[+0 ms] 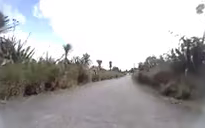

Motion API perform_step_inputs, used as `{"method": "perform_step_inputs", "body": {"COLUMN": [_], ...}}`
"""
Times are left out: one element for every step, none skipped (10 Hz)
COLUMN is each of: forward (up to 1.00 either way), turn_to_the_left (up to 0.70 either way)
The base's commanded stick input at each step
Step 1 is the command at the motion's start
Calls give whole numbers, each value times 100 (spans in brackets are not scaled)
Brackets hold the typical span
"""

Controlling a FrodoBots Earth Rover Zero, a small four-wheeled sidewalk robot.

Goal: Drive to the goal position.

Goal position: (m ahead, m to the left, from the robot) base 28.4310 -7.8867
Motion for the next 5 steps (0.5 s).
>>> {"method": "perform_step_inputs", "body": {"forward": [85, 85, 85, 85, 85], "turn_to_the_left": [0, 0, 0, 0, 0]}}
